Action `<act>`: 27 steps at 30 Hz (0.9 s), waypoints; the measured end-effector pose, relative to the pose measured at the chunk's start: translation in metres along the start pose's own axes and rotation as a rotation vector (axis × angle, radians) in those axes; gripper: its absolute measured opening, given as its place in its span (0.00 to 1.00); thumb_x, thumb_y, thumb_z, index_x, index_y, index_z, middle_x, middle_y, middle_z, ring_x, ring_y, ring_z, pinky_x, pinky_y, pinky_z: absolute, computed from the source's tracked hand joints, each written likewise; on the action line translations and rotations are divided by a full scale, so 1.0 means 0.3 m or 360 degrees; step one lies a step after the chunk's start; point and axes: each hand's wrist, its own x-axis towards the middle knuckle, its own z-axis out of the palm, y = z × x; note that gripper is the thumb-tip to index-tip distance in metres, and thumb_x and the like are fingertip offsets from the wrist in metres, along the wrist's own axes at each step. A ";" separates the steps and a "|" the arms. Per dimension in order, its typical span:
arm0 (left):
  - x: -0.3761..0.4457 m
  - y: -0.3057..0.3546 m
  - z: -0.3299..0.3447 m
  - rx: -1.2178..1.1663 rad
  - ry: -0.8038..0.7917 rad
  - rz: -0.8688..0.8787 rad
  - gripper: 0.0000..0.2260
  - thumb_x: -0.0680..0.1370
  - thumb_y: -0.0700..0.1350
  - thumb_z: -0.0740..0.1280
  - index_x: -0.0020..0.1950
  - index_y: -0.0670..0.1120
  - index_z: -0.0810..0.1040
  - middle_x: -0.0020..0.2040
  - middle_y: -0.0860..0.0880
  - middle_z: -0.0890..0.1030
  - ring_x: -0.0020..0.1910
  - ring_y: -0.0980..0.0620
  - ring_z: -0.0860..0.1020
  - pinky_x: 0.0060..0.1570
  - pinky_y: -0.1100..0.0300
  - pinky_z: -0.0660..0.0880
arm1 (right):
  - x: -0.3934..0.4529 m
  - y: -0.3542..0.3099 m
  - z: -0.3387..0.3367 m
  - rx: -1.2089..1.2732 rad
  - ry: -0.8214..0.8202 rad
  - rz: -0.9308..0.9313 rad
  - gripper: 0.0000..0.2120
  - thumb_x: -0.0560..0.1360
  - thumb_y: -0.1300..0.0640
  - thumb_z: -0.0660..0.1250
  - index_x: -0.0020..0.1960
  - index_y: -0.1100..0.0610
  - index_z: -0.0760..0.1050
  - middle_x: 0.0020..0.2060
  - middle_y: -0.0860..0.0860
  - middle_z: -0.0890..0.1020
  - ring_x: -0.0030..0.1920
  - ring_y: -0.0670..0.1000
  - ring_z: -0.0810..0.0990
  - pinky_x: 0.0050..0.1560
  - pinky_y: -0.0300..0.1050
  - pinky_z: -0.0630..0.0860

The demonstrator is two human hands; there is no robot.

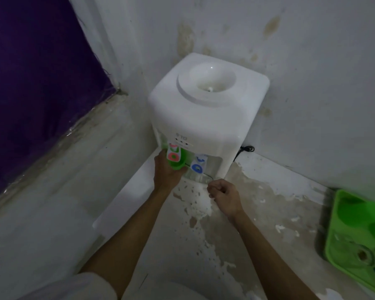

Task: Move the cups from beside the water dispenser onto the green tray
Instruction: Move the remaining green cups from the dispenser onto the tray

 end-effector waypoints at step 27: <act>-0.437 0.099 0.196 0.0063 -0.0309 -0.0024 0.33 0.63 0.53 0.80 0.64 0.59 0.71 0.60 0.52 0.75 0.57 0.50 0.76 0.57 0.50 0.77 | -0.151 0.156 -0.270 0.0220 0.0070 0.0360 0.03 0.75 0.62 0.68 0.44 0.57 0.80 0.37 0.53 0.81 0.36 0.50 0.79 0.34 0.39 0.73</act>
